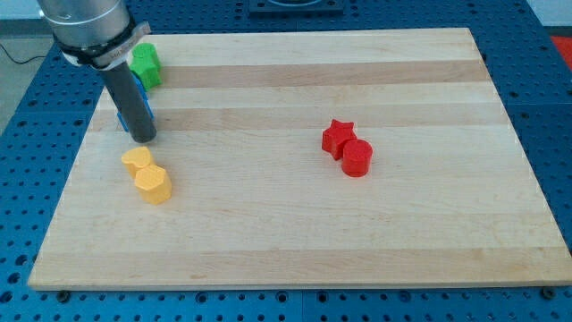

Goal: Take the group of yellow blocks into the bottom of the blue cube

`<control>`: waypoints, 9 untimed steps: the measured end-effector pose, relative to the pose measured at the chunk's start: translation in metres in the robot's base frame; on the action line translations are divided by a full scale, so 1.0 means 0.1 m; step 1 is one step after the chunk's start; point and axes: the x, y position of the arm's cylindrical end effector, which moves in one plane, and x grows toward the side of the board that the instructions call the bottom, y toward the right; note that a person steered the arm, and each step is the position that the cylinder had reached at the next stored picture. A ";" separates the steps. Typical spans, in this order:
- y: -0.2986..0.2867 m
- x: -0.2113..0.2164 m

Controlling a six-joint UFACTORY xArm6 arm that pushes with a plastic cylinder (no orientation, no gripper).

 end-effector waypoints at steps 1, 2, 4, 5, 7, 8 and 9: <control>-0.16 -0.24; -0.32 -0.26; -0.02 0.14; 0.65 0.46; 0.78 1.19; 0.36 1.11; 0.01 0.91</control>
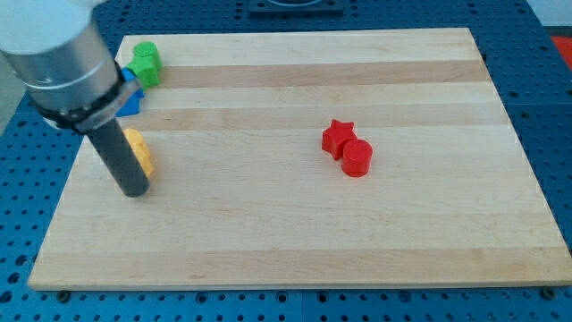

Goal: Take the group of yellow blocks into the bottom of the blue cube

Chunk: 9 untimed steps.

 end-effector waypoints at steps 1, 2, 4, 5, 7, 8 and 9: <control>-0.06 -0.02; -0.06 -0.02; 0.06 0.02; 0.06 -0.26; 0.02 -0.45; -0.01 -0.47; -0.13 -0.47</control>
